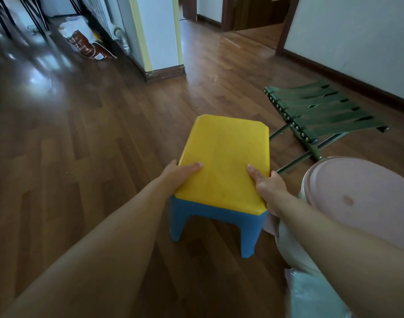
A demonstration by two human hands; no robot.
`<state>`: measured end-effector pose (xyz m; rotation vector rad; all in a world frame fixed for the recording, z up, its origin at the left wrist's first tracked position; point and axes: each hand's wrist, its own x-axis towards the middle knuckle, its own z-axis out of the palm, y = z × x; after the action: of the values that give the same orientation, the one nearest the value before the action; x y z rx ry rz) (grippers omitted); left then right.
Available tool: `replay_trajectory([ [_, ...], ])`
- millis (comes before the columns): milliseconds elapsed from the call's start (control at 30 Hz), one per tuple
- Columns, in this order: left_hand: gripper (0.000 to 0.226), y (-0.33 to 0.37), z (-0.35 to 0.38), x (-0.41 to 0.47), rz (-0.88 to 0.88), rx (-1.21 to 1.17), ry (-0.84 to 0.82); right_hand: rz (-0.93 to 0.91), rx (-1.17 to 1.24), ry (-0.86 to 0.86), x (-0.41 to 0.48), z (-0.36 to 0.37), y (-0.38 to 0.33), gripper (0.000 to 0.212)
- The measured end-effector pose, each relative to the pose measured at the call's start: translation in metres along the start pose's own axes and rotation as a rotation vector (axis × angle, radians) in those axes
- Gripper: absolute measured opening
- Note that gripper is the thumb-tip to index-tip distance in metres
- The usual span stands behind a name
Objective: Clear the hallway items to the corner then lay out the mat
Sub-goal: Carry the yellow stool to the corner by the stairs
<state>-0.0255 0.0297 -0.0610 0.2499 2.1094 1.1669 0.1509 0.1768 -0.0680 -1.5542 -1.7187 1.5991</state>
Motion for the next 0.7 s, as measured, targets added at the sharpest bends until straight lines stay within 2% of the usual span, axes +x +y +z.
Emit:
replay_trajectory([
  [300,0.095,-0.011,-0.031,-0.015,-0.055,-0.135,0.018,-0.027,0.018,-0.123,-0.023,0.015,-0.015,0.096],
  [433,0.093,0.0,-0.091,-0.046,-0.053,-0.175,0.103,-0.055,0.003,-0.215,-0.062,0.044,-0.061,0.093],
  [700,0.082,0.047,-0.255,-0.179,-0.137,-0.273,0.328,-0.204,-0.159,-0.398,-0.203,0.099,-0.2,0.067],
])
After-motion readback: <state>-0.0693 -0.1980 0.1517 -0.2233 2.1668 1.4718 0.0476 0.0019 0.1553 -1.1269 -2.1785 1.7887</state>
